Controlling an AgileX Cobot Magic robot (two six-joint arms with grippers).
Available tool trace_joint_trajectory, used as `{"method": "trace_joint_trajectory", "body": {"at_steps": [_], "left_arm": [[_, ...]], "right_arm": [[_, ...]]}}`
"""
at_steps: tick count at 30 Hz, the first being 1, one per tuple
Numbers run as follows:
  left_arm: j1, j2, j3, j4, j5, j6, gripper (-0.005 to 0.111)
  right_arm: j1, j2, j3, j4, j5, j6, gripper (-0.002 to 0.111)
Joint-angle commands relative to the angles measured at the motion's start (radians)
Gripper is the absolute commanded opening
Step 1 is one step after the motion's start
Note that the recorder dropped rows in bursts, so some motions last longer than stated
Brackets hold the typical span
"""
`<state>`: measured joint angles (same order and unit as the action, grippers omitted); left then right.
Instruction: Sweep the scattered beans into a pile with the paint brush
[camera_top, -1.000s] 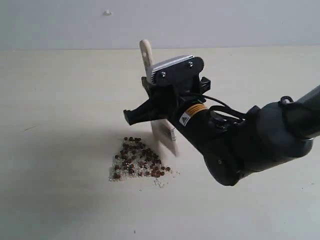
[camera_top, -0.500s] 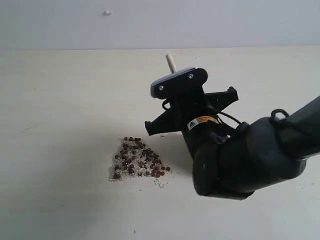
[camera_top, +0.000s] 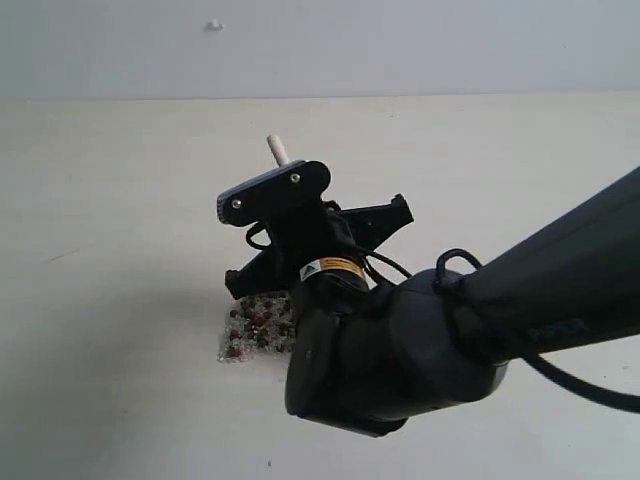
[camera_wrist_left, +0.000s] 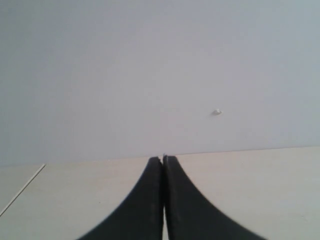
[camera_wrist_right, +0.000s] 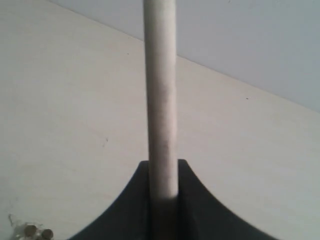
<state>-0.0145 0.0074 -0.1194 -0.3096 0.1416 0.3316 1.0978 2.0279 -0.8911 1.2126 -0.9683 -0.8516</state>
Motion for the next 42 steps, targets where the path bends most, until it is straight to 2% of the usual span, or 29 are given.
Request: {"method": "trace_joint_trajectory", "body": {"at_steps": [1, 15, 21, 30, 35, 42], "left_arm": [[-0.017, -0.002, 0.003, -0.008, -0.002, 0.002, 0.0], [-0.082, -0.002, 0.003, -0.008, -0.002, 0.002, 0.0], [-0.089, -0.002, 0.003, -0.008, -0.002, 0.002, 0.0], [-0.099, -0.002, 0.003, -0.008, -0.002, 0.002, 0.0], [-0.106, -0.002, 0.003, -0.008, -0.002, 0.002, 0.0], [-0.124, -0.002, 0.003, -0.008, -0.002, 0.002, 0.0]], "right_arm": [[0.006, 0.024, -0.057, 0.052, 0.054, -0.013, 0.0], [0.006, 0.056, -0.167, 0.132, 0.101, -0.015, 0.0], [0.006, 0.029, -0.167, 0.193, 0.045, -0.026, 0.0], [0.007, -0.07, -0.163, 0.257, -0.091, -0.197, 0.0], [0.007, -0.086, -0.163, 0.353, -0.086, -0.317, 0.0], [0.007, -0.084, -0.163, 0.52, 0.013, -0.437, 0.0]]}}
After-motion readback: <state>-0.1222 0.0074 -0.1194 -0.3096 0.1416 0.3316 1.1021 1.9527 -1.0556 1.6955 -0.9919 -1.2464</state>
